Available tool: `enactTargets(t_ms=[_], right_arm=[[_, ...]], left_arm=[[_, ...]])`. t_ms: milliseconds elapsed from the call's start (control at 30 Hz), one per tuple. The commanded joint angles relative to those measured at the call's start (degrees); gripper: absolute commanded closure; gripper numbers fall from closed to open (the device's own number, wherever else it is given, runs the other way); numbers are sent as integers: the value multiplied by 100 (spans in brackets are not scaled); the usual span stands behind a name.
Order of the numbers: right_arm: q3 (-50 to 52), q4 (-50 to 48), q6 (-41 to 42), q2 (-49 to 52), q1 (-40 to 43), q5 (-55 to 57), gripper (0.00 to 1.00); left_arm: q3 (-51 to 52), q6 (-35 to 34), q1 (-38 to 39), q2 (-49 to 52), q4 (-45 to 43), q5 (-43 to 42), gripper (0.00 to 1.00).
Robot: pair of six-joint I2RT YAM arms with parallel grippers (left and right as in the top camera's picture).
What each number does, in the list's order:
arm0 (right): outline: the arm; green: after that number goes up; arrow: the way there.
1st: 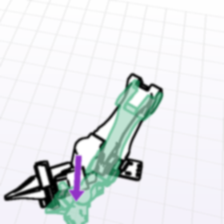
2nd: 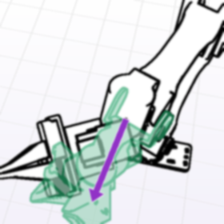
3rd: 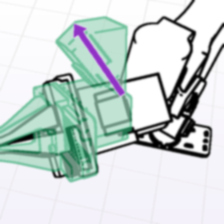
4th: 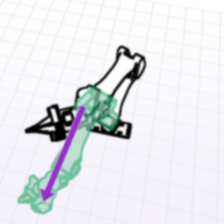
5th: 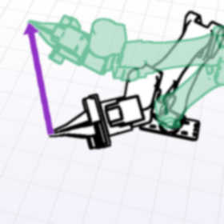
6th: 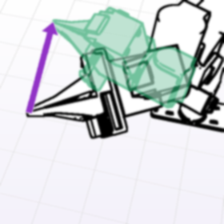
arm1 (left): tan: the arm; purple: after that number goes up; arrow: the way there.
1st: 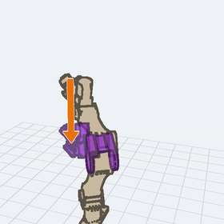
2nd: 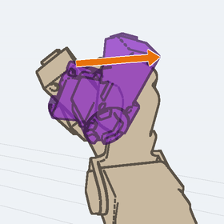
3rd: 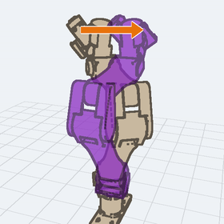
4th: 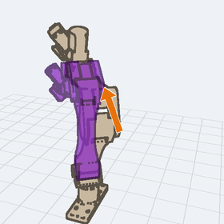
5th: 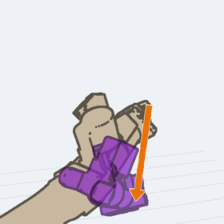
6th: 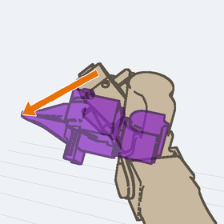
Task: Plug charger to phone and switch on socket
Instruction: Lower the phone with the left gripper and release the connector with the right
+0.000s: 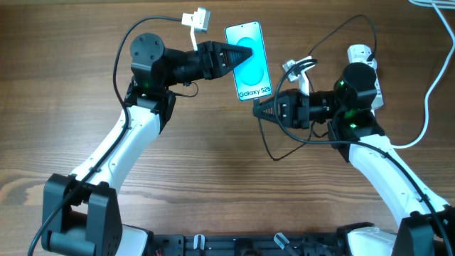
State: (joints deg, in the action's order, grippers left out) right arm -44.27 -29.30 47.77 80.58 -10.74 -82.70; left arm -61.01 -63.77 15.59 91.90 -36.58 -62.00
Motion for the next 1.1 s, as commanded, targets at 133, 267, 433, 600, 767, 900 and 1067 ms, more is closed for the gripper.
enactTargets(t_ms=[133, 267, 433, 600, 767, 900, 1067], right_arm=[[-24, 0, -125, 22, -33, 140, 96], [-24, -7, -120, 22, -33, 236, 96], [-24, -50, -111, 22, -33, 232, 96], [-26, -498, 190, 22, -33, 232, 95], [-26, -903, 476, 22, -33, 181, 95], [-26, -931, 540, 22, -33, 243, 96], [-31, -1062, 796, 22, -28, 337, 96]], left_arm=[[-85, -11, 9, -59, 131, -212, 96], [-85, 59, 173, -59, 127, -509, 96], [-85, 358, 317, -59, 168, -754, 96], [-85, 378, 339, -59, 177, -1115, 96], [-85, 511, 426, -59, 459, -1283, 96], [-83, 822, 535, -59, 855, -1342, 96], [-83, 1110, 645, -59, 1115, -1342, 96]])
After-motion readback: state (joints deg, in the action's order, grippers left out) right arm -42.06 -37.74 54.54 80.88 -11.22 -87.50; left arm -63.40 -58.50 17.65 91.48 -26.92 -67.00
